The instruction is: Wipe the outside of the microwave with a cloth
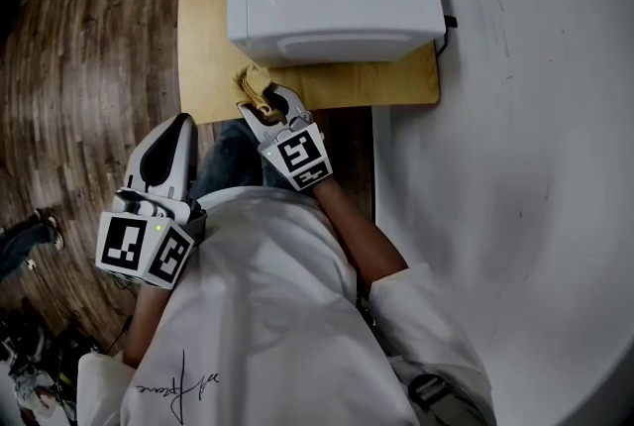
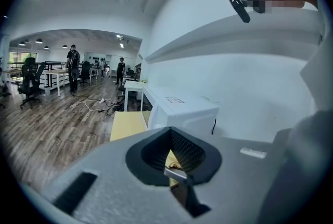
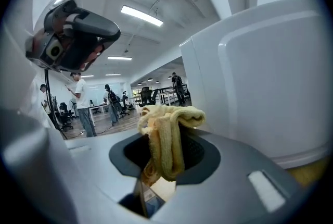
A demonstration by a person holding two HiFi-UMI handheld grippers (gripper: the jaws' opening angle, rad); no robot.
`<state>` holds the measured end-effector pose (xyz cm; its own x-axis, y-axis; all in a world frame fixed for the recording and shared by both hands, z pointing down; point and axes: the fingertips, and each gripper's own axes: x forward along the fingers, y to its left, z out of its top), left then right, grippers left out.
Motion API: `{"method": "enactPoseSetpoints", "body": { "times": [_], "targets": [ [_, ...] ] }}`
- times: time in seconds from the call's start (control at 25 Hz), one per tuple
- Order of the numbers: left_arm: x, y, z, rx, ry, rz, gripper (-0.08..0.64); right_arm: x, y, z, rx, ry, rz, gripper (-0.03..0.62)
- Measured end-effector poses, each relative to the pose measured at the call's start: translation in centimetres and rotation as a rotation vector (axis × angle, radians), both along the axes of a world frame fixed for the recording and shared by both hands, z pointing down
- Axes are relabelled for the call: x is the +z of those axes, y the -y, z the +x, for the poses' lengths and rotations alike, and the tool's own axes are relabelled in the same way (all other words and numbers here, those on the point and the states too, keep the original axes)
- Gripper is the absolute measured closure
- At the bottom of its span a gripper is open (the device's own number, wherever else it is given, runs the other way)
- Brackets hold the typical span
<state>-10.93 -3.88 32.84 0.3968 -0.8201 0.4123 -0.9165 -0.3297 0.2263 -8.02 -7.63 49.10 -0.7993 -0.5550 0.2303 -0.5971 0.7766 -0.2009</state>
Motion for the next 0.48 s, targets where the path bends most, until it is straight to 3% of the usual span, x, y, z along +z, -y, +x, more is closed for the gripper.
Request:
{"method": "enactPoseSetpoints", "body": {
  "times": [0.24, 0.48],
  "targets": [
    [0.7, 0.3, 0.9, 0.056, -0.008, -0.029, 0.568, 0.0, 0.1, 6.5, 0.127, -0.014, 0.0, 0.474],
    [1.5, 0.9, 1.6, 0.084, -0.035, -0.047, 0.568, 0.7, 1.7, 16.1, 0.349, -0.023, -0.018, 0.474]
  ]
}}
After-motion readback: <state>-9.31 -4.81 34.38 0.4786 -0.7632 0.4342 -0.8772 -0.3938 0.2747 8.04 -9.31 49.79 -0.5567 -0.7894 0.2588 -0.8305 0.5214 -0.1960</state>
